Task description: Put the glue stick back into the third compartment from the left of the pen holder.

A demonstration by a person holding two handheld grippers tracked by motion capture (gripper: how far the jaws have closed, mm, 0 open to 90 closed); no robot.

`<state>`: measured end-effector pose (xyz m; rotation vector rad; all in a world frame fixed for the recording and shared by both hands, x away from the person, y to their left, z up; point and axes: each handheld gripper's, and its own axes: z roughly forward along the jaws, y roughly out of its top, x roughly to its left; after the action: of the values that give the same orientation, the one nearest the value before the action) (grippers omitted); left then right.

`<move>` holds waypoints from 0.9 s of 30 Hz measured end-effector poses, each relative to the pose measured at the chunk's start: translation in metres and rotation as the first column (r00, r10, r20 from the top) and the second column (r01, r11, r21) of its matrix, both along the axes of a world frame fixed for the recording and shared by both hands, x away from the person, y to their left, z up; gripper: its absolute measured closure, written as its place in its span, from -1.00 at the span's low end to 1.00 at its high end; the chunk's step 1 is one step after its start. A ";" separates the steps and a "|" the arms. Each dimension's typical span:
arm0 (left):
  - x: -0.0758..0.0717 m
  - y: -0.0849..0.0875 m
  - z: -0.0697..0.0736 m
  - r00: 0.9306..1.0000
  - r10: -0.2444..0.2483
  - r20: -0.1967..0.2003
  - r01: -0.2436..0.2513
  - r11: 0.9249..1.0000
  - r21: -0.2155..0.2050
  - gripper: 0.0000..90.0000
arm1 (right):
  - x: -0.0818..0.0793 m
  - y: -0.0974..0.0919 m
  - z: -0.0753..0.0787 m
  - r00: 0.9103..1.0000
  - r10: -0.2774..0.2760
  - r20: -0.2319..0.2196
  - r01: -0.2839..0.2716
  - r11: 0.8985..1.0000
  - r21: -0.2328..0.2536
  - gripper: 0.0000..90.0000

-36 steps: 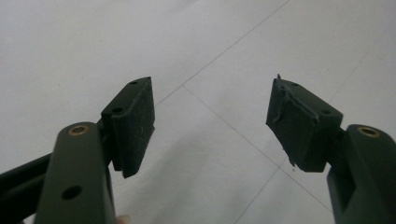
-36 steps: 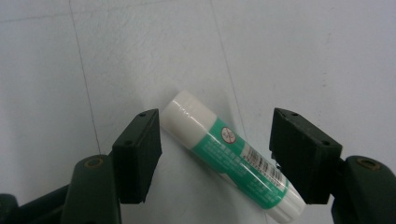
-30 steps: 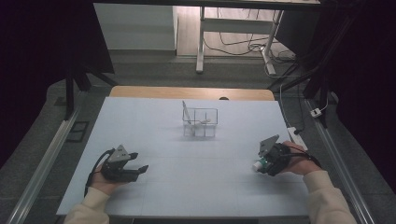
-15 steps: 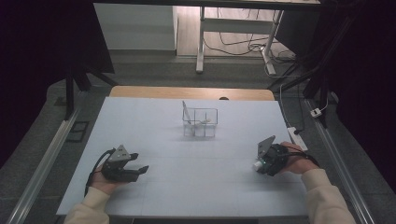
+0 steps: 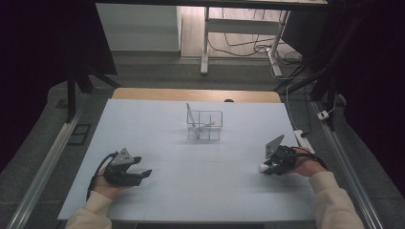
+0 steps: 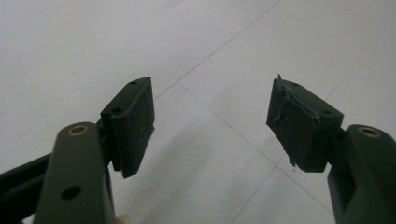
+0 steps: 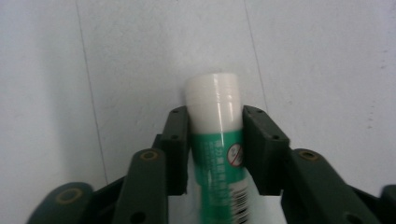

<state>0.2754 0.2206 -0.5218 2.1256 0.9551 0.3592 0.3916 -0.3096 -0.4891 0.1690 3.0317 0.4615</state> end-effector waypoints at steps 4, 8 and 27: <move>0.000 0.000 0.000 1.000 0.000 0.001 0.000 1.000 0.000 -0.28 | -0.001 0.000 0.001 1.000 -0.005 0.003 0.005 1.000 -0.006 0.44; 0.000 0.000 0.000 1.000 0.002 0.003 -0.002 1.000 -0.001 -0.28 | -0.002 0.002 0.002 0.999 -0.025 0.021 0.025 1.000 -0.004 0.45; -0.001 0.001 0.001 1.000 0.004 0.008 -0.004 1.000 -0.007 -0.28 | 0.002 0.004 0.029 0.970 -0.244 0.017 0.231 0.940 0.252 0.45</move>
<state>0.2746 0.2211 -0.5204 2.1148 0.9545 0.3662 0.3939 -0.3059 -0.4601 0.5234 2.8441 0.8070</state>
